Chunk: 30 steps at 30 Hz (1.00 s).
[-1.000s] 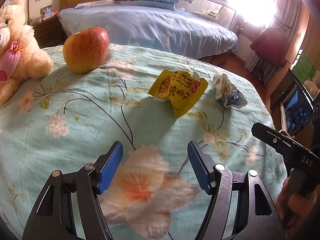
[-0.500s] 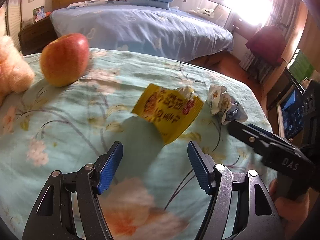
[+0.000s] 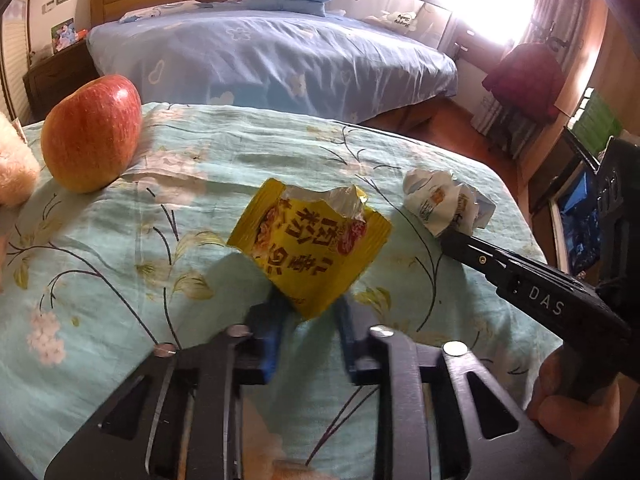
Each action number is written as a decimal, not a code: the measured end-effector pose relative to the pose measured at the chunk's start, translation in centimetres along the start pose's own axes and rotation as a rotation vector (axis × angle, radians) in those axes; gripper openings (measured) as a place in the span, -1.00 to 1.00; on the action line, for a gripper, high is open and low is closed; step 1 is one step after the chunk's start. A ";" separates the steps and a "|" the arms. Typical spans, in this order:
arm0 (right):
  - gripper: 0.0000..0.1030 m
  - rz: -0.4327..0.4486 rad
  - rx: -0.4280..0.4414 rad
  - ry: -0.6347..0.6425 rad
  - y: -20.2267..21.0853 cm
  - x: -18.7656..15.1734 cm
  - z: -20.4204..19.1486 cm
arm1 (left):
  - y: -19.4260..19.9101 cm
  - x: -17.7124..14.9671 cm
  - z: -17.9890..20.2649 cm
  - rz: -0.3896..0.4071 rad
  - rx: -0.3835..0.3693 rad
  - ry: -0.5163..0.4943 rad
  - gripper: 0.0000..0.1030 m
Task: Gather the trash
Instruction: 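Return to the bed and grasp the yellow wrapper with the left tool while the right tool grasps crumpled paper, then carry the yellow wrapper and crumpled paper over the black bin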
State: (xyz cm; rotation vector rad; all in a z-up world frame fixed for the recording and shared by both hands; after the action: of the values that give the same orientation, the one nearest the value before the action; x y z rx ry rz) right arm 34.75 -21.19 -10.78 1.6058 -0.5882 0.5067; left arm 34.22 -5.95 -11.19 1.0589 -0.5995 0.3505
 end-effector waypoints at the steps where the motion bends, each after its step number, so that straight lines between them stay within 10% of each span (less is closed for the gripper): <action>1: -0.85 0.000 0.005 -0.002 0.1 -0.1 0.1 | 0.1 -0.1 0.0 0.001 -0.002 -0.001 -0.65; 7: -0.74 -0.002 0.019 -0.015 0.8 -0.5 0.6 | 1.0 -0.6 -0.3 0.012 -0.004 -0.003 -0.88; 11: 0.15 0.000 0.044 -0.035 1.6 -0.9 1.1 | 2.1 -1.3 -0.9 0.023 -0.013 0.012 -0.90; 15: 0.42 0.033 0.013 -0.027 1.9 -0.3 1.0 | 3.0 -2.3 -1.2 0.026 -0.027 0.026 -0.90; 21: 0.39 0.040 -0.007 -0.018 0.0 1.5 -0.1 | 3.5 -2.8 -1.5 0.046 -0.039 0.036 -0.90; 24: -0.27 0.046 -0.034 -0.014 -0.4 1.6 -0.2 | 3.2 -2.9 -1.3 0.036 -0.043 0.022 -0.90; 30: -0.45 0.084 -0.047 0.014 1.4 0.3 -0.5 | 3.3 -3.0 -1.0 0.038 -0.027 0.006 -0.91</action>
State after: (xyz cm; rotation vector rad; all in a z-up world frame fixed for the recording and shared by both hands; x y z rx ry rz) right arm 34.09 -20.83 -9.50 1.5366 -0.6544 0.5623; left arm 30.38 -3.51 -11.01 1.0210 -0.6179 0.3783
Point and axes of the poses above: each gripper's, at about its wrist camera, not at the fingertips, and y roughly against the way its jaws point, z to its right, x to its top, the point moved 4 cm from there along -y, roughly the way its jaws point, and after that the axes turned 13 degrees about -x, right-handed, at the moved point
